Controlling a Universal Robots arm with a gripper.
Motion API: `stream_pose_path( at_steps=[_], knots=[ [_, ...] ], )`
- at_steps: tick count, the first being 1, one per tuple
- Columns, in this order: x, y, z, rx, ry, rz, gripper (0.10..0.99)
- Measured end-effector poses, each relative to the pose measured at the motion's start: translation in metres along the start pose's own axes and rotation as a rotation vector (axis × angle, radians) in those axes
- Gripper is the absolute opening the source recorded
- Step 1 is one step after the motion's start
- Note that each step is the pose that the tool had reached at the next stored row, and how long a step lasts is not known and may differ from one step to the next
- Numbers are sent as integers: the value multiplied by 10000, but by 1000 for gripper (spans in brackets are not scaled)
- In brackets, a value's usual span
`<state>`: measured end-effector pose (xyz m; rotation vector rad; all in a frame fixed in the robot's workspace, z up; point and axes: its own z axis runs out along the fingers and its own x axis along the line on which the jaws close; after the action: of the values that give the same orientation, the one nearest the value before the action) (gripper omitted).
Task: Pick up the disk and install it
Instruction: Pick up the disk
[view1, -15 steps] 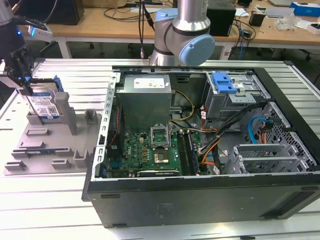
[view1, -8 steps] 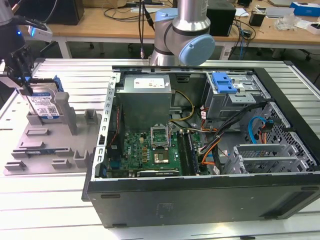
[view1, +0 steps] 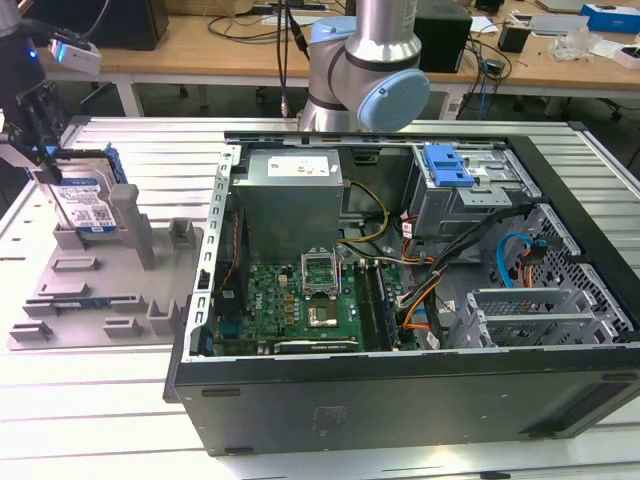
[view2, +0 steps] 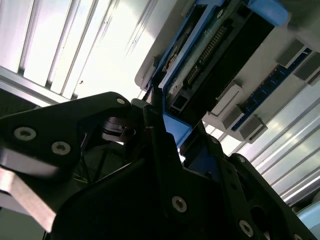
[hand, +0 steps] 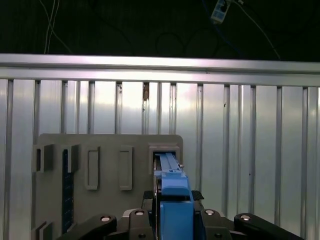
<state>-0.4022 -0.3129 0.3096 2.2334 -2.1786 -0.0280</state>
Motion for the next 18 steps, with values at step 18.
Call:
stream_pose_path(
  at_steps=[18],
  knots=[
    [1, 14, -494, 0, 0, 0, 369]
  ],
)
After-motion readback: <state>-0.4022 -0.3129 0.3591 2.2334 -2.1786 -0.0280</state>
